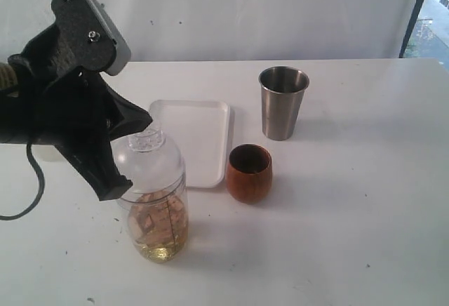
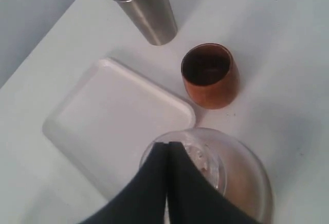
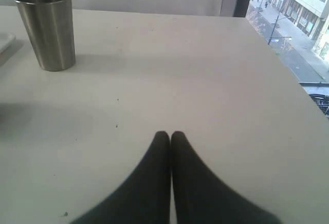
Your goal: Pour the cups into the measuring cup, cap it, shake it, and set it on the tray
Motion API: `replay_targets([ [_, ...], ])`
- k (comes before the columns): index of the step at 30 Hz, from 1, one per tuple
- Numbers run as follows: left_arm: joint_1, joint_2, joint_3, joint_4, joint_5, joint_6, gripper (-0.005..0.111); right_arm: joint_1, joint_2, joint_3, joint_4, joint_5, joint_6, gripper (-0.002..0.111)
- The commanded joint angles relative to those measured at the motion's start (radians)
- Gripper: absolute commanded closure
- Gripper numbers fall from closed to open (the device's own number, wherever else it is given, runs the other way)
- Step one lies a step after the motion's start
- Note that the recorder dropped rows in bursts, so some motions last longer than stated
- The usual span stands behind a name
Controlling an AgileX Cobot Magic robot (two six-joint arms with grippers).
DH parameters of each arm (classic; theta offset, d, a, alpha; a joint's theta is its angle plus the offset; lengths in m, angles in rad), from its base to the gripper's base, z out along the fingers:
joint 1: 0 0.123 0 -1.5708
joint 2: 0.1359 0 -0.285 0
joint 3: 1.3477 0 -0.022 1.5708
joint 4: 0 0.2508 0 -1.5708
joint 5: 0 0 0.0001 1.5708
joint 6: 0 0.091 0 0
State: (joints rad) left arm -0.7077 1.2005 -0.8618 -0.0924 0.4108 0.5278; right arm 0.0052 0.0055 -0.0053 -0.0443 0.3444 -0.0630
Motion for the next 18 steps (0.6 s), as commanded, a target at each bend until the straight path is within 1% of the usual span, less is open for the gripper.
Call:
replay_targets([
  [1, -0.004, -0.002, 0.002, 0.003, 0.046, -0.007, 0.107, -0.005, -0.006, 0.005, -0.004, -0.008, -0.009, 0.108],
  [5, -0.004, -0.002, 0.002, 0.009, 0.088, -0.007, 0.107, -0.005, -0.006, 0.005, -0.004, -0.008, -0.009, 0.108],
  [8, -0.004, -0.002, 0.005, 0.012, 0.089, -0.007, 0.107, -0.005, -0.006, 0.005, -0.004, -0.008, -0.009, 0.108],
  [14, -0.004, 0.000, 0.005, 0.012, 0.071, -0.007, 0.107, -0.005, -0.006, 0.005, -0.004, -0.008, -0.009, 0.108],
  [17, -0.004, 0.011, 0.028, 0.012, 0.064, -0.007, 0.107, -0.005, -0.006, 0.005, -0.004, -0.008, -0.009, 0.108],
  [18, -0.004, 0.017, 0.048, 0.012, 0.041, -0.005, 0.107, -0.005, -0.006, 0.005, -0.004, -0.008, -0.009, 0.108],
])
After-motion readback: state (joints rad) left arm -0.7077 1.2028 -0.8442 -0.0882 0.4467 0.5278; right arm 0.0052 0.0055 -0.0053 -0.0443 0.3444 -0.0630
